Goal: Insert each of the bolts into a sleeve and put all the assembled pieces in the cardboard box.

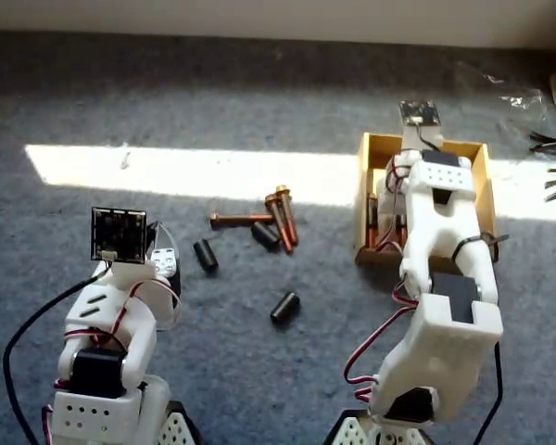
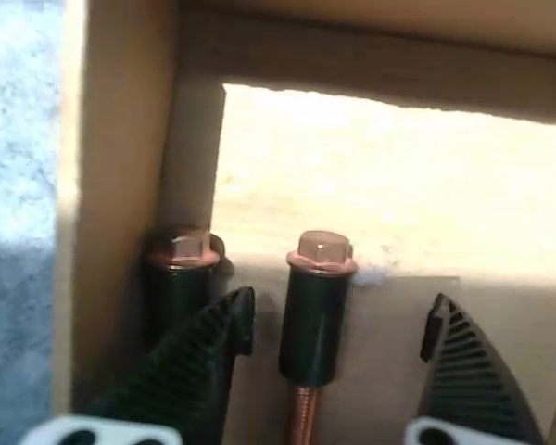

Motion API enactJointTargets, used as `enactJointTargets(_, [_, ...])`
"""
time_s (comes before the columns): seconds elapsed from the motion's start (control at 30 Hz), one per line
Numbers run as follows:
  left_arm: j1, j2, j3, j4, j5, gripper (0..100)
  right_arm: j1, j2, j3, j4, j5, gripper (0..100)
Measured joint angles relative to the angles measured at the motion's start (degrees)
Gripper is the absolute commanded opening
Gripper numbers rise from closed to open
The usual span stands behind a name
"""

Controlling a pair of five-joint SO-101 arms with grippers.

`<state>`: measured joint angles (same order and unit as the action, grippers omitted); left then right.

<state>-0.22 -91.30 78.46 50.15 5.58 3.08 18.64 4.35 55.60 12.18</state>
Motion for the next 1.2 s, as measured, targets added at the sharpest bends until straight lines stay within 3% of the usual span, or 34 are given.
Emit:
enactJointTargets(0.2, [0.0,0.0,0.7,-0.18,0.0,1,0.0,-1.05,0.0,0.0,0.0,27.5])
enactJointTargets(0.47, [-0.44,0.0,0.88,-0.35,0.0,1,-0.53,-16.88,0.0,0.79,0.0,27.4])
enactJointTargets(0.73, [-5.1,0.0,0.88,-0.35,0.0,1,-9.05,-28.57,0.0,11.78,0.0,27.4])
enactJointTargets(0.93, [-5.63,0.0,0.88,-0.35,0.0,1,-15.91,-33.49,0.0,13.27,0.09,26.9])
enactJointTargets(1.2, [-5.63,0.0,0.88,-0.35,0.0,1,-23.65,-39.3,0.0,13.45,2.55,8.2])
